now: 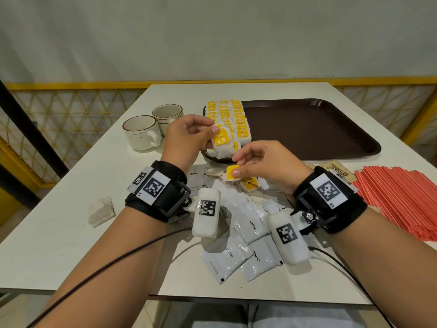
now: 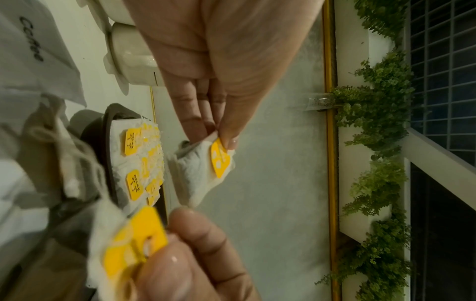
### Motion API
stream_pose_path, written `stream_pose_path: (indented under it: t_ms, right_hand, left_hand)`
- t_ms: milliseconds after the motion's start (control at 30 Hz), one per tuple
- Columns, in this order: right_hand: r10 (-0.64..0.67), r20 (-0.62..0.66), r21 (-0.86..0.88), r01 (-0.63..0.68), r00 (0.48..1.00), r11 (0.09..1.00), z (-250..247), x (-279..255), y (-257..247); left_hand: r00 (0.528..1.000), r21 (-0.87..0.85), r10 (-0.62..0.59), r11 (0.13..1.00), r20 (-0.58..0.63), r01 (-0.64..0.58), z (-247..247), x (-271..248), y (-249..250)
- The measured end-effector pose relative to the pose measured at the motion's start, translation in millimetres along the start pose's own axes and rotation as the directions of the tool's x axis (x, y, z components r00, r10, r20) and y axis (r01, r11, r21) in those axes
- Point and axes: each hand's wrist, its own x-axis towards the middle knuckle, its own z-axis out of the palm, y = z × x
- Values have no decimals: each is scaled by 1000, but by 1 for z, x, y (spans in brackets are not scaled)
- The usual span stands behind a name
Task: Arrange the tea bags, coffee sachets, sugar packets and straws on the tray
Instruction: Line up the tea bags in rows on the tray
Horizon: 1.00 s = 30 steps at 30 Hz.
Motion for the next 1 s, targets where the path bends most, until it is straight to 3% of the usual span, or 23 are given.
stream_pose_path:
  t_ms: [100,200,300,367,600,800,1000]
  right_hand:
    - [-18,-18,15,18,1000,1000,-2,4,-6]
    - [-39,65,-155,49,997,987,-9,5,-22]
    - [-20,189,-487,111,982,866,-16,6,-47]
    - [-1,262,-612,167,965,773,-18,6,-62]
    - [3,240,-790,194,971,581,-25,11,-80]
    - [66,331,-788,237,941,568,-32,8,-87]
    - [223,354,-900,265,908,346,-32,9,-89]
  left_hand:
    - [1000,6,1,1000,4,-1,0,0,0]
    - [1000,18,0,1000,4,0,0,0,-2]
    - [1000,42,10,999,4,-10,-2,2,-2]
    - [1000,46,15,999,2,-15,-2,2,-2]
    - [1000,36,12,999,7,-12,0,2,-2]
    - [1000,36,12,999,13,-13,0,2,-2]
    - [999,58,16,998,33,-18,2,1,-5]
